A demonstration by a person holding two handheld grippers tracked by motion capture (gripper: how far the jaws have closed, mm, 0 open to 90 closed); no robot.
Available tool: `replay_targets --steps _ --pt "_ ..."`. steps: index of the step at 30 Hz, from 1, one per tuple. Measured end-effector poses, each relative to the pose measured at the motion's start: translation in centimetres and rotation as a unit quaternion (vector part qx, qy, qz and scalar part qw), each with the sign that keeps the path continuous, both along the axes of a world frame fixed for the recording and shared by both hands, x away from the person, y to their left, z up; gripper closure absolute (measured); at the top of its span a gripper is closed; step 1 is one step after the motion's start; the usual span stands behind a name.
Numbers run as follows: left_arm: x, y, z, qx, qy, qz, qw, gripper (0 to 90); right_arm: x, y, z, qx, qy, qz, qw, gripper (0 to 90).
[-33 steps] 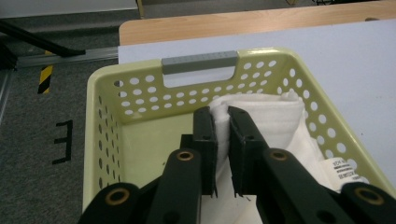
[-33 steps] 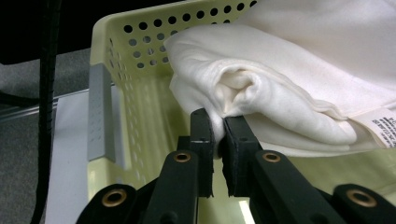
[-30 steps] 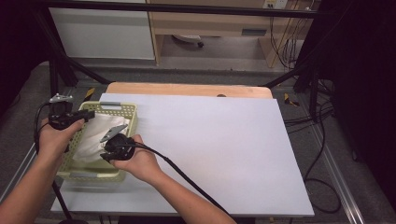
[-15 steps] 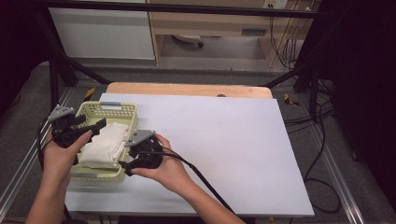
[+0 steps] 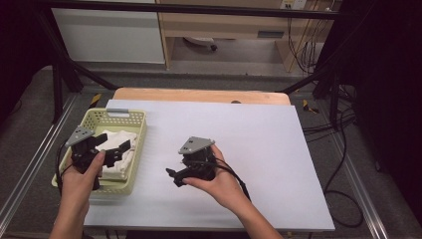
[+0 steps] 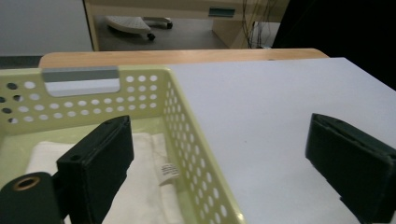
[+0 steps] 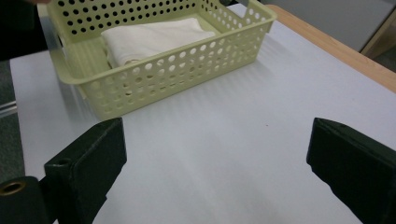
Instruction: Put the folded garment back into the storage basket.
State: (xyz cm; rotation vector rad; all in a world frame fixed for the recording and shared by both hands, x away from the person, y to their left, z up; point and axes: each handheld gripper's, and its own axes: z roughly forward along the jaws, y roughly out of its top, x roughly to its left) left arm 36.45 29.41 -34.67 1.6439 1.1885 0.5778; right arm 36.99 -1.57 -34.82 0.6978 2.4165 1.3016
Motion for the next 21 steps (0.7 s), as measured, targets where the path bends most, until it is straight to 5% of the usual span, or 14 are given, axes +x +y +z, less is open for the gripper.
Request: replay_targets --steps 6,10,21 --pt "-1.1 -1.5 -1.6 -0.005 -0.004 -0.022 0.9997 7.3 0.6 -2.2 0.7 0.019 0.002 -0.032 0.9993 4.9" --pt "-1.2 -2.1 -2.5 0.014 -0.004 -0.012 0.9998 8.4 0.7 -3.5 1.1 0.025 0.005 -0.048 0.9985 4.5" --pt "-2.4 -1.8 -4.3 0.015 0.003 -0.007 0.9999 8.7 1.3 -7.0 1.9 0.054 -0.004 -0.074 0.9958 1.9"
